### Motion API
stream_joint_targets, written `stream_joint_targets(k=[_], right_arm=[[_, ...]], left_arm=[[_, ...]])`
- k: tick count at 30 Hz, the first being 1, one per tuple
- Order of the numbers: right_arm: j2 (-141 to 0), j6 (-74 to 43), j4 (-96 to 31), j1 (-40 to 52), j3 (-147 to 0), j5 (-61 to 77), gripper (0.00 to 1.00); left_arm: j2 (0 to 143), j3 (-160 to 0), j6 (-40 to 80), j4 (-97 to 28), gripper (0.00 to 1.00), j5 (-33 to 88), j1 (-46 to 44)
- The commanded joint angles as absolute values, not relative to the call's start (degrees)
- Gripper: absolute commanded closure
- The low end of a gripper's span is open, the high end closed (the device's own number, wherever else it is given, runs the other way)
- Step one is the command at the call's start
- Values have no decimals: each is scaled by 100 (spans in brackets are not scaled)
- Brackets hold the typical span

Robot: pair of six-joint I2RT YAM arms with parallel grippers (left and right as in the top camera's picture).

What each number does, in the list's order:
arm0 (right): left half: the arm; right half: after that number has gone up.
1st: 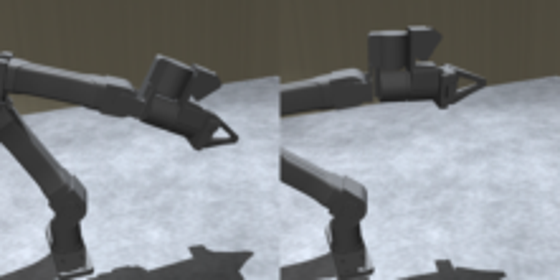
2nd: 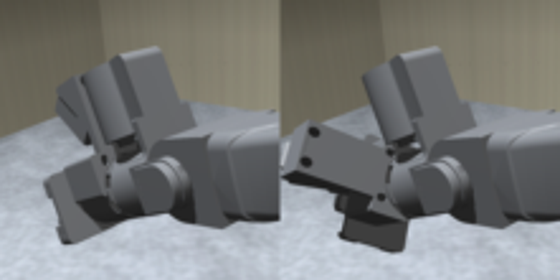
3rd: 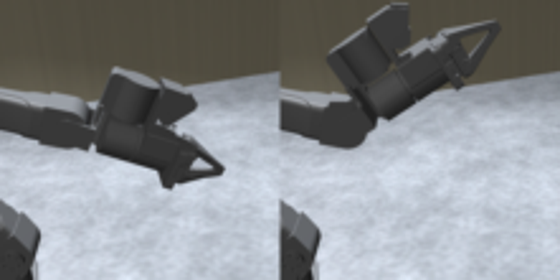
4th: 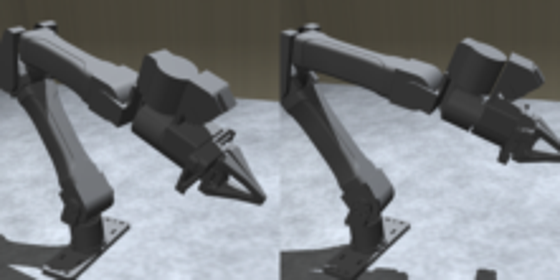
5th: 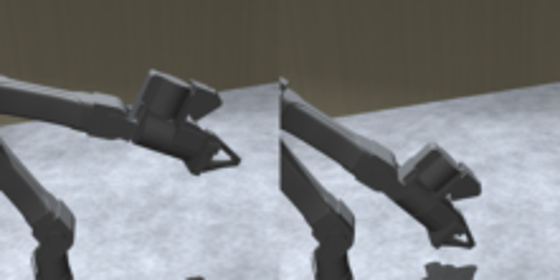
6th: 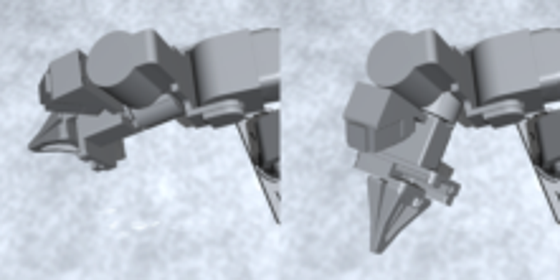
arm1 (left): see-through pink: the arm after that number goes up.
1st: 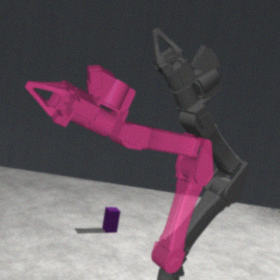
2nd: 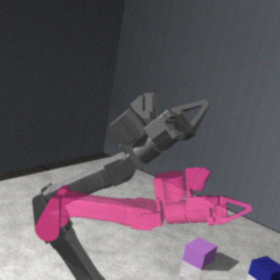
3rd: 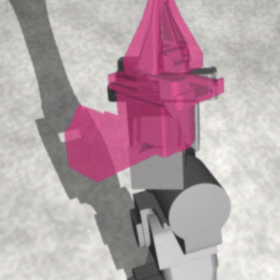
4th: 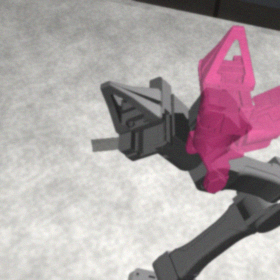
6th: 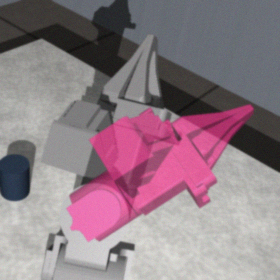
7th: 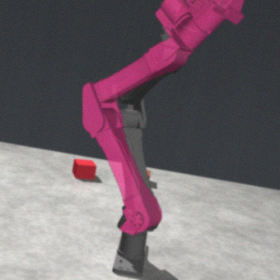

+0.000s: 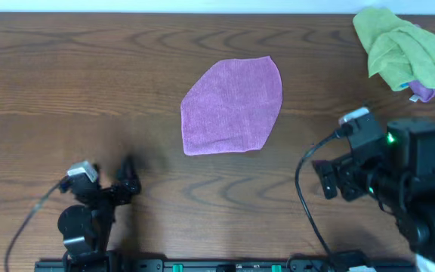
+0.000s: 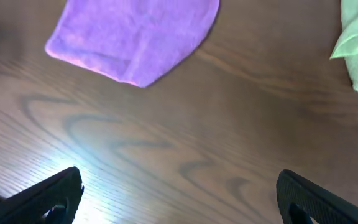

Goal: Fold the cloth
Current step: 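Release the cloth and retract the right gripper toward its base, then reach the left gripper to the purple cloth's left edge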

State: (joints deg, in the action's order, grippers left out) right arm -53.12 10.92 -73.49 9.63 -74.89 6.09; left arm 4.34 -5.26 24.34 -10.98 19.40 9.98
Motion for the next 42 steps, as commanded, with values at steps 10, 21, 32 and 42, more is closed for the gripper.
stream_joint_targets(k=[10,21,32,42], right_arm=[[-5190,991,-7461,908,-7472,1122,1],[-5214,1035,-7382,908,-7472,1122,1],[-5677,1085,-7089,908,-7472,1297,1],[-5590,1260,-7048,902,-7496,1052,1]], left_arm=[[397,-379,6366,-1155,5,3559,1011],[412,-379,5607,-261,5,4047,1009],[2939,-561,4097,1168,4,3999,1004],[7249,-3201,2405,1234,4,4482,392]])
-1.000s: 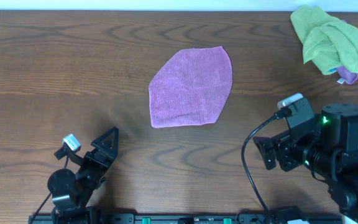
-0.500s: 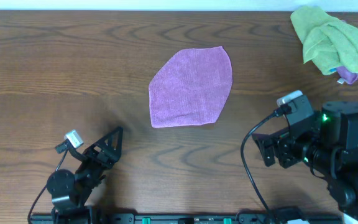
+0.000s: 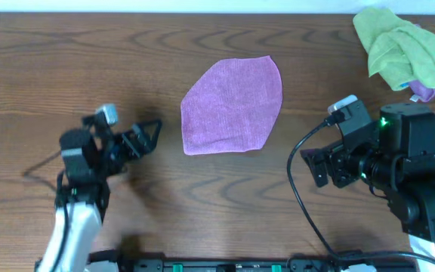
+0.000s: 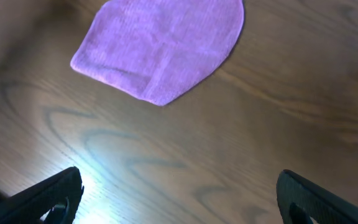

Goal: Fold the cloth
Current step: 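Reach the left gripper to the purple cloth's left edge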

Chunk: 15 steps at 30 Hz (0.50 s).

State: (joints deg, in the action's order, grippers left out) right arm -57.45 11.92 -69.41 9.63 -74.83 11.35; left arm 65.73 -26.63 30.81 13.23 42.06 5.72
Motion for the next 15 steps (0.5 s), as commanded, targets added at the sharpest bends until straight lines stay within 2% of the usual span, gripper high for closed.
stream_joint_targets(k=[1,9,15], right_arm=[[-5527,1223,-7135,902,-7494,1055,1],[-4025,683,-7581,902,-7494,760,1],[-3258,255,-7679,902,-7494,825,1]], left_arm=[[7513,-3439,2215,1103,4,4477,307],[9004,-5590,871,-1083,4,3240,-301],[9640,-6007,851,-1107,4,3068,-307]])
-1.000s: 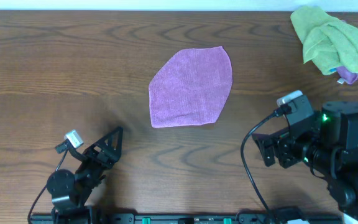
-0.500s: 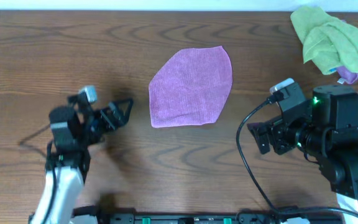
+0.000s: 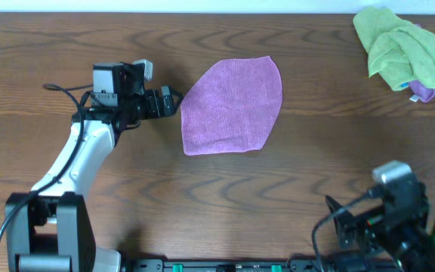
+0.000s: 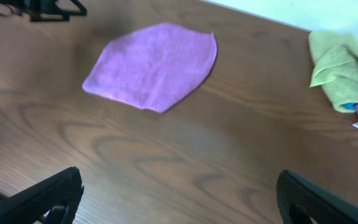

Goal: Fold the cloth
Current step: 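Reach the left gripper to the purple cloth's left edge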

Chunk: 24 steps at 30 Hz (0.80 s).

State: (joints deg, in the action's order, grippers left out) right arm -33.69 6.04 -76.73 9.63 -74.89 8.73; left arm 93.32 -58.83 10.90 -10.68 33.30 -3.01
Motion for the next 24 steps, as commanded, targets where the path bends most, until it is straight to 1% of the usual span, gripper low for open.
stream_joint_targets(k=[1,4,10,24], right_arm=[[-3216,257,-7682,902,-7494,917,1],[-3210,255,-7717,902,-7489,1011,1],[-3225,257,-7695,902,-7487,784,1],[-3225,86,-7717,902,-7487,794,1]], left_arm=[[9754,-6016,856,-1083,5,3079,-309],[10125,-6055,899,-888,4,3301,-346],[10650,-6390,897,-926,4,3304,-563],[11006,-6475,882,-814,5,3282,-840]])
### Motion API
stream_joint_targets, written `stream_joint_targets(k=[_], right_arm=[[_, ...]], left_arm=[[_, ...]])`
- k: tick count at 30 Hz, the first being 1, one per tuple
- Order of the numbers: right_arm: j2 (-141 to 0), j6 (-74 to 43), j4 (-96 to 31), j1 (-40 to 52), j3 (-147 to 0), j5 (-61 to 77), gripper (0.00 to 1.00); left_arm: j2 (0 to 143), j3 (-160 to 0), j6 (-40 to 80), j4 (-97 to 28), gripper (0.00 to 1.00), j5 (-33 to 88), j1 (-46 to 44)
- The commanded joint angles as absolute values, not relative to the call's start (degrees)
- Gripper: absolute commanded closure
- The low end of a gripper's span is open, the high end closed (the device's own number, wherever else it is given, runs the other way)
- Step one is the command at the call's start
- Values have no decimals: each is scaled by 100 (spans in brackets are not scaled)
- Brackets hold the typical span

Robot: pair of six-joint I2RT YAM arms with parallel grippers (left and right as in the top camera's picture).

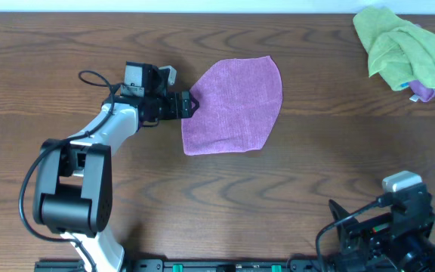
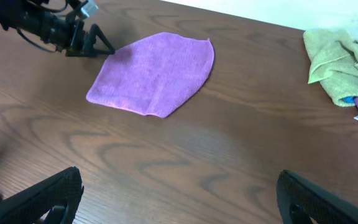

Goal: Fold the cloth
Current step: 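Reach the left gripper to the purple cloth's left edge, then grasp the left edge of the purple cloth with the left gripper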

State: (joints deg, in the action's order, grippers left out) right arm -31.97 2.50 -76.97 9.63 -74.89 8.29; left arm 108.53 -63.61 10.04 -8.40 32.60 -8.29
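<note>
The purple cloth (image 1: pixel 232 106) lies flat in a rounded shape in the middle of the wooden table, and it also shows in the right wrist view (image 2: pixel 151 71). My left gripper (image 1: pixel 190 103) reaches in from the left, with its open fingers (image 2: pixel 98 45) at the cloth's left edge. Whether they touch the fabric is not clear. My right gripper (image 2: pixel 179 202) is wide open over bare wood near the front right, far from the cloth, with nothing between its fingertips (image 2: pixel 48 196).
A crumpled green cloth (image 1: pixel 400 47) with a bit of purple and a white tag under it lies at the far right corner (image 2: pixel 337 62). My right arm's body (image 1: pixel 399 227) sits at the front right edge. Bare table (image 1: pixel 278 196) lies between it and the purple cloth.
My left gripper has moved right, from just short of the cloth to its left edge. My right arm has stayed at the front right corner. The cloth has not changed shape.
At first my left arm sat at the front left and my right arm hovered right of the cloth. Then the left arm was out at mid-left. Later it was near the cloth's left side, with the right arm back at the front right. Now the left fingers meet the cloth's edge.
</note>
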Motion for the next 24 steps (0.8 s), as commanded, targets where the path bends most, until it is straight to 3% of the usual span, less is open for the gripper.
stream_joint_targets(k=[1,24], right_arm=[[-3225,86,-7717,902,-7487,794,1],[-3225,89,-7647,902,-7487,790,1]], left_arm=[[11054,-6479,884,-805,5,3282,-840],[12178,-7275,1509,-541,4,4128,-1166]])
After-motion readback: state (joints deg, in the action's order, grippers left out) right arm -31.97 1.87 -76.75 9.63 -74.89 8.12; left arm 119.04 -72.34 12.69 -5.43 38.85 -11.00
